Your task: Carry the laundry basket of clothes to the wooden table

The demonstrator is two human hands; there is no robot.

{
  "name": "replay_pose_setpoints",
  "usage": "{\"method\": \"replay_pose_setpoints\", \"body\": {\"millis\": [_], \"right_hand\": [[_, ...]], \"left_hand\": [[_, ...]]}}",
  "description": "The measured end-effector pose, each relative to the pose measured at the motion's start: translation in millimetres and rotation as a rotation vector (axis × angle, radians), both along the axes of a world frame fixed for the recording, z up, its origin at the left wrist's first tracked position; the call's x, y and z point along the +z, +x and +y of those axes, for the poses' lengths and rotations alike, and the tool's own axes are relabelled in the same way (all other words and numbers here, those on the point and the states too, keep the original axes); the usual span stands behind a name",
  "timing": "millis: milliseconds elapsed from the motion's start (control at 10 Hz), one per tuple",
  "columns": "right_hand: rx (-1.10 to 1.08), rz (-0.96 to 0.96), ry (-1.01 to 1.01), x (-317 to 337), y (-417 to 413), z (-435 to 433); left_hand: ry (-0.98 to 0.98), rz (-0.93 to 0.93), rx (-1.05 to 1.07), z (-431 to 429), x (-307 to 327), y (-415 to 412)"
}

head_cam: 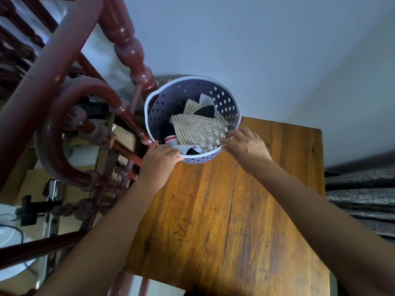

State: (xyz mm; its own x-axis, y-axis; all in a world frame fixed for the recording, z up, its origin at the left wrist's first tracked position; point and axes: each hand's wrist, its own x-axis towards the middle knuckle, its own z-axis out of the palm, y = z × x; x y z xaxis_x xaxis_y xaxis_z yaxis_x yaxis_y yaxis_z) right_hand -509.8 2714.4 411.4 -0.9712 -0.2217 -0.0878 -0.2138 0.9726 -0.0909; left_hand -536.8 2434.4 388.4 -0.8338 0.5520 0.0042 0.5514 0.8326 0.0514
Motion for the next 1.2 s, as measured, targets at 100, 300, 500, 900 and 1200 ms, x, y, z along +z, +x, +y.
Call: {"method": "replay_pose_setpoints", "body": {"millis": [100, 300, 500, 900, 1200], "right_hand": [[0.029, 0.063, -0.053, -6, -4, -12], [0.002, 0.025, -0.123, -5, -9, -10], [-0.126, -0.067, -0.115, -4, -9, -16], [-0.236, -0.213, -0.282, 13, 10, -33], [-0.258, 0.073, -0.567, 54, 85, 6]], "left_hand": [[0.003, -0.019, 0.039, -8, 1, -7], [-0.006, -0.115, 0.146, -2, 3, 2], [0.118, -0.135, 0.242, 7, -5, 6], [0.116, -0.27, 0.367, 14, 18, 13], [0.405, -0.281, 0.51, 23, 86, 84]]}}
